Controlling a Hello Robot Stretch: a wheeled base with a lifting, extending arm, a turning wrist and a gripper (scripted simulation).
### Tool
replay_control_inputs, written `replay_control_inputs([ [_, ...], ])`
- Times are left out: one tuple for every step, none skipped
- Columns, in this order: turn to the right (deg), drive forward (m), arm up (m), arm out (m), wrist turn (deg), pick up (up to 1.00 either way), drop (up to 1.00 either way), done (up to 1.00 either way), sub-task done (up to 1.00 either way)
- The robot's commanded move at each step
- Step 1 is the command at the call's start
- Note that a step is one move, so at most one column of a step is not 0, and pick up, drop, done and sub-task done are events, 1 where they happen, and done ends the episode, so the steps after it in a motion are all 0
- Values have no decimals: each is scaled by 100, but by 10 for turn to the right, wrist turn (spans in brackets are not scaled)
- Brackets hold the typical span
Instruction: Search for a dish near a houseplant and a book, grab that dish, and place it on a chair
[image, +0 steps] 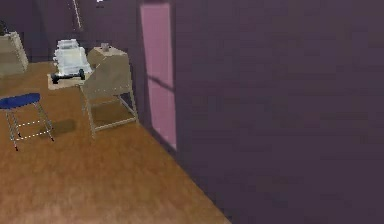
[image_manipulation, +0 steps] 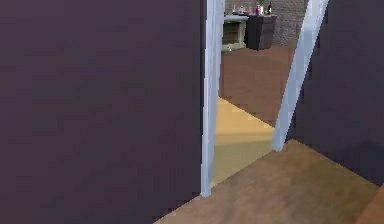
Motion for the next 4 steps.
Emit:
replay_control_inputs([
  [450, 0, 0, 0, 0, 0, 0, 0, 0],
  [240, 0, 0, 0, 0, 0, 0, 0, 0],
  [0, 10, 0, 0, 0, 0, 0, 0, 0],
  [120, 0, 0, 0, 0, 0, 0, 0, 0],
])
